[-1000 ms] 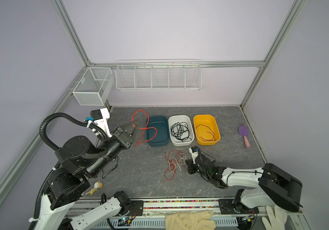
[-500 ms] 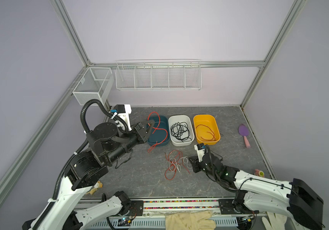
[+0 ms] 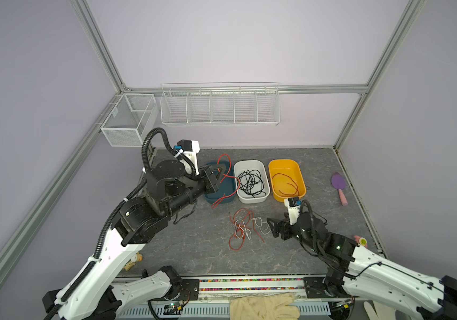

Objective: Untangle the cables
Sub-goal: 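Carry the red wire over the tubs with left gripper while right draws back, then move the held red wire over the yellow tub with the left gripper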

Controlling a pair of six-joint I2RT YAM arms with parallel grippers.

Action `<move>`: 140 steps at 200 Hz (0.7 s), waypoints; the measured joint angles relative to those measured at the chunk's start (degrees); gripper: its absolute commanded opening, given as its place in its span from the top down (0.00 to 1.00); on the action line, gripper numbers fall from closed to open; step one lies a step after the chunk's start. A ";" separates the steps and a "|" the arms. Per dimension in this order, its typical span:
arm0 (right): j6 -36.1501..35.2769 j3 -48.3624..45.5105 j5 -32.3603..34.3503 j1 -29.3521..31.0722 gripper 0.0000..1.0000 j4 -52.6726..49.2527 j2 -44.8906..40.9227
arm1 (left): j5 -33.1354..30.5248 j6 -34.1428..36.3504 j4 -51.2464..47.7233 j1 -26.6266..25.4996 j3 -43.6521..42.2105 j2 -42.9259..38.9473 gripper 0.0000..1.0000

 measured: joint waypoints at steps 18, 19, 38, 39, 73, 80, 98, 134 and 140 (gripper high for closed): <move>0.11 3.28 2.38 0.00 0.11 -5.88 -2.58 | -0.20 1.33 0.11 0.00 1.16 1.42 1.00; 0.17 3.41 2.45 0.00 0.11 -6.12 -2.64 | -0.20 1.40 0.13 0.00 1.20 1.46 1.00; 0.13 7.41 5.68 0.00 0.11 -12.79 -4.87 | 0.04 2.29 0.42 0.00 2.45 3.26 1.00; 0.13 7.74 5.95 0.00 0.11 -13.29 -4.96 | 0.07 2.34 0.44 0.02 2.58 3.41 1.00; 0.15 14.56 11.43 0.00 0.12 -23.41 -8.48 | 2.32 3.58 2.01 0.00 7.10 9.77 1.00; 0.15 15.78 12.59 0.00 0.11 -25.33 -9.20 | 3.04 3.80 2.51 0.00 7.93 11.13 1.00; 0.13 18.99 16.44 0.00 0.11 -30.49 -11.02 | 4.92 4.39 3.61 0.00 10.54 15.04 1.00; -0.28 23.71 23.78 0.00 0.12 -38.73 -14.88 | 8.87 5.05 6.36 0.00 17.29 23.74 1.00; -0.33 24.04 24.70 0.00 0.12 -39.67 -15.69 | 9.33 5.05 6.95 0.00 18.23 25.03 1.00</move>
